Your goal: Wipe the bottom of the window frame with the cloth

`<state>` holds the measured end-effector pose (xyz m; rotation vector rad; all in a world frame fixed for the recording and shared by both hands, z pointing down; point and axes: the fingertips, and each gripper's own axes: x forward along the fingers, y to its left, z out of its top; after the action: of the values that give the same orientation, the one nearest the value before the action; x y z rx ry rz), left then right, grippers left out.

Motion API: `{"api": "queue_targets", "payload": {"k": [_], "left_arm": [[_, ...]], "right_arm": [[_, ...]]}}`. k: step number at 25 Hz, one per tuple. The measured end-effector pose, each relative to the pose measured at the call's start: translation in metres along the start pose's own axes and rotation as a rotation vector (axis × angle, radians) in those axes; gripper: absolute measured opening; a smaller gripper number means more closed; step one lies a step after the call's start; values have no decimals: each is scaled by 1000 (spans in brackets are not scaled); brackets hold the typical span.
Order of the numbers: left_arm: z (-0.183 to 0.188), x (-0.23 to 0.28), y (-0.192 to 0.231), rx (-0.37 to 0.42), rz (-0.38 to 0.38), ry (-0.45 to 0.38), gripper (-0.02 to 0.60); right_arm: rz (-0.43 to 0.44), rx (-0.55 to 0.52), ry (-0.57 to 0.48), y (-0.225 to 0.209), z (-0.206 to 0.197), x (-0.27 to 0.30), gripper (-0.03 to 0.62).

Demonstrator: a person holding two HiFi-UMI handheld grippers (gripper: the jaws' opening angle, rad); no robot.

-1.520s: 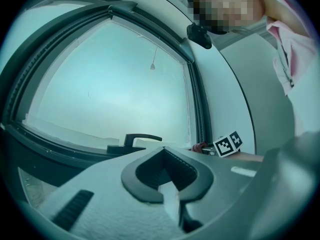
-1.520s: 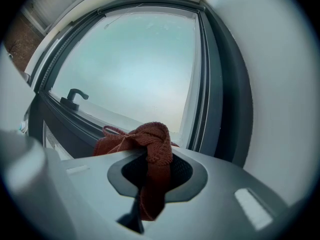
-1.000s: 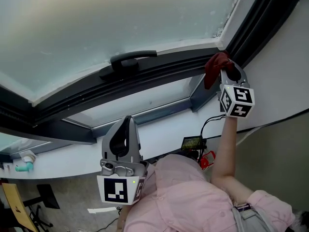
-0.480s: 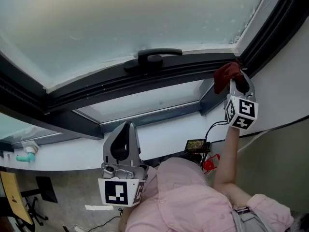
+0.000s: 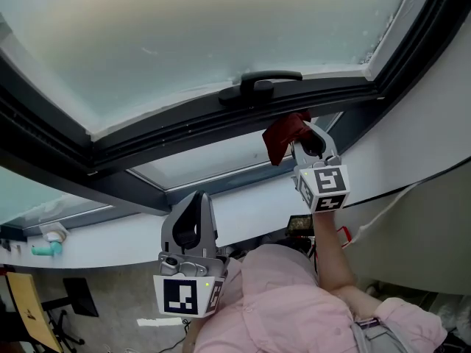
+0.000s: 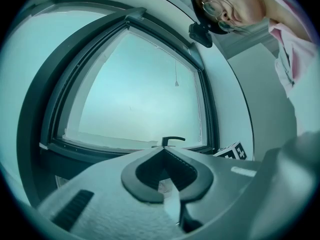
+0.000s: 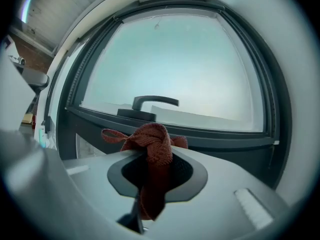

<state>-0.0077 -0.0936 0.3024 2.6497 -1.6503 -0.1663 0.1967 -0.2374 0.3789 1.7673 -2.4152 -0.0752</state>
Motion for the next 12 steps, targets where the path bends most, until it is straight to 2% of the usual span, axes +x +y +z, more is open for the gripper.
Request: {"api": "queue_targets", "payload": {"k": [9,12], "left_arm": [[4,-34,51,-6,31,-4,-5],[4,-42,61,-4,26,0,-5]], "right_arm": [[65,-2,22,84,1,27,69],[70,32,19,99,2,36,69]]}}
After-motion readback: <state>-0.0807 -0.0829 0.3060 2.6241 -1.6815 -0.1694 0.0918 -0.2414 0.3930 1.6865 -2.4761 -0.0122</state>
